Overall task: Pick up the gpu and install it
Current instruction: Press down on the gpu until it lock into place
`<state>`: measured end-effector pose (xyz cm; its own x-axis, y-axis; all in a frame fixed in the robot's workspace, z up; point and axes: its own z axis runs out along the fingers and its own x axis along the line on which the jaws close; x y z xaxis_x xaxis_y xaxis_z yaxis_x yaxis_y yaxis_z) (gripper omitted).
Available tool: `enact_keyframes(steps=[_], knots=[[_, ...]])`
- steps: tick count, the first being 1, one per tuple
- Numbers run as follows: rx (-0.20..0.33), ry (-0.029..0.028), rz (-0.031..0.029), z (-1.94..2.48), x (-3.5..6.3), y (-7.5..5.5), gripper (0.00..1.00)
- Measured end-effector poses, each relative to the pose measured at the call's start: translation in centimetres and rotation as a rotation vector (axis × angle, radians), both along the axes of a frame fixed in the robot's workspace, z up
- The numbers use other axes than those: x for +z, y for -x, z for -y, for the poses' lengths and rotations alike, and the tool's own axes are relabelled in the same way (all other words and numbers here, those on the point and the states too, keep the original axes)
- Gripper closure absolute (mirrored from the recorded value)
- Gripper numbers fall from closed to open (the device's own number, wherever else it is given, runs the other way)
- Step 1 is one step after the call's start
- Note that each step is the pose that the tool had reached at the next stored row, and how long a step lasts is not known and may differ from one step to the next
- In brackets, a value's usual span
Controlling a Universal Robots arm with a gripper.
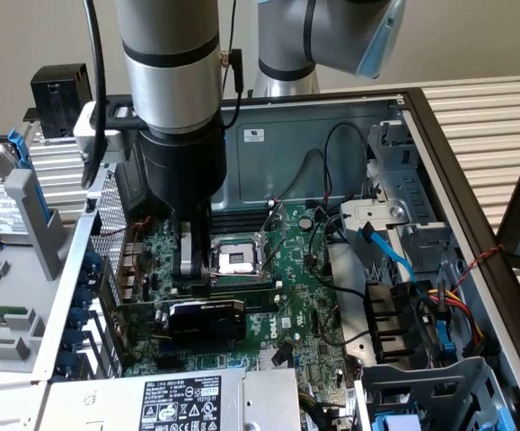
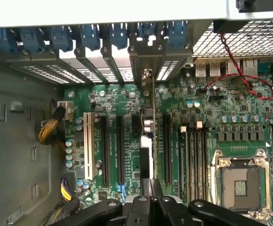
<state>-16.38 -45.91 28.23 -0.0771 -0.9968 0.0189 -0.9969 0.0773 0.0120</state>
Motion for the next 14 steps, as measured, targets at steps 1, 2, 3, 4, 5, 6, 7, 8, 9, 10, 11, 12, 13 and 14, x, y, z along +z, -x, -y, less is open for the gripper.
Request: enact_keyframes(steps=[1, 2, 3, 4, 5, 6, 7, 8, 9, 10, 11, 12, 13, 14], knots=[[0.0, 0.0, 0.0, 0.03, -0.16, 0.0, 0.89], [0.0, -0.0004, 0.0, 0.05, -0.31, -0.1, 0.89], [0.0, -0.002, -0.0001, 0.05, -0.42, -0.1, 0.89], [0.0, -0.0035, -0.0001, 0.05, -0.52, -0.2, 0.89], [0.0, -0.0048, -0.0001, 0.05, -0.58, -0.3, 0.89], [0.0, -0.0067, 0.0, 0.05, -0.68, -0.4, 0.89], [0.0, -0.0086, -0.0001, 0.05, -0.75, -0.4, 0.89], [0.0, -0.011, -0.0002, 0.05, -0.79, -0.4, 0.89], [0.0, -0.0133, -0.0003, 0.05, -0.85, -0.4, 0.89], [0.0, -0.0146, -0.0007, 0.05, -0.93, -0.4, 0.89], [0.0, -0.0153, -0.0013, 0.05, -1.01, -0.4, 0.89], [0.0, -0.0161, -0.0019, 0.05, -1.1, -0.4, 0.89], [0.0, -0.0162, -0.0034, 0.05, -1.19, -0.4, 0.89], [0.0, -0.0163, -0.0047, 0.06, -1.28, -0.4, 0.89]])
